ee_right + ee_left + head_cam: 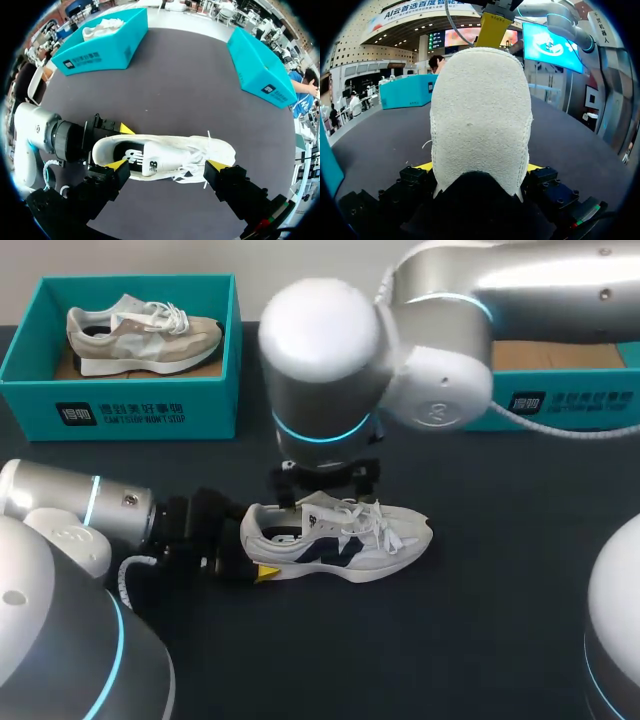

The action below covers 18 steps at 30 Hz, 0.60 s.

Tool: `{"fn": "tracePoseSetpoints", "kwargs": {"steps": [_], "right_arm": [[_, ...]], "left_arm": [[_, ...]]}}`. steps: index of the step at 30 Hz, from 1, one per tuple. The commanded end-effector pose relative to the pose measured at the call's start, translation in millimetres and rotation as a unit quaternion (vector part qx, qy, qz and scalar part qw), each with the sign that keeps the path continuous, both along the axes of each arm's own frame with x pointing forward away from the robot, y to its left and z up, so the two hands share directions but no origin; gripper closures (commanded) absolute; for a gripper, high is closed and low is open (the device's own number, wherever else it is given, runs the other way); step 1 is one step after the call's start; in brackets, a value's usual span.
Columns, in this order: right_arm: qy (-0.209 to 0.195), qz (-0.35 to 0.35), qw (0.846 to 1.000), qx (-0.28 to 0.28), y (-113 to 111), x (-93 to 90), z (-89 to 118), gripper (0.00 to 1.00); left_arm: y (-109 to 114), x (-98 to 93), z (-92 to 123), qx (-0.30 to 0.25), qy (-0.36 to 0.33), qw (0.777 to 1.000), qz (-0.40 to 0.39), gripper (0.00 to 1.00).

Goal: Take the shoe out of the shoebox, open the shoe tongue, remove and reinsert the insole, then place the shoe into the shoebox

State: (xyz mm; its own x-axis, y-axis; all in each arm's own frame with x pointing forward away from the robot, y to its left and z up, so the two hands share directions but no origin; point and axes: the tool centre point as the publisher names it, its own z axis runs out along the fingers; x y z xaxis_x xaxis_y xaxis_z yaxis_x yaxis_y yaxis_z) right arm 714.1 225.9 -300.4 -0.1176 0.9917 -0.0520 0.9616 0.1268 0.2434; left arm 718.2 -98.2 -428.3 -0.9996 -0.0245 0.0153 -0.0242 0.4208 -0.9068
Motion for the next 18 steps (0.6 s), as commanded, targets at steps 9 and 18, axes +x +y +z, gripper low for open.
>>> {"fn": "tracePoseSetpoints", "kwargs": {"steps": [9,18], "right_arm": [[-0.008,-0.018,0.997,-0.070,19.5,0.4,-10.6,0.00],[-0.002,-0.088,0.993,-0.074,16.4,7.4,-32.1,0.00]], "left_arm": [[-6.1,-1.7,-7.7,0.002,0.000,1.000,0.002,1.00],[-6.1,-1.7,-7.7,0.002,0.000,1.000,0.002,1.00]]}}
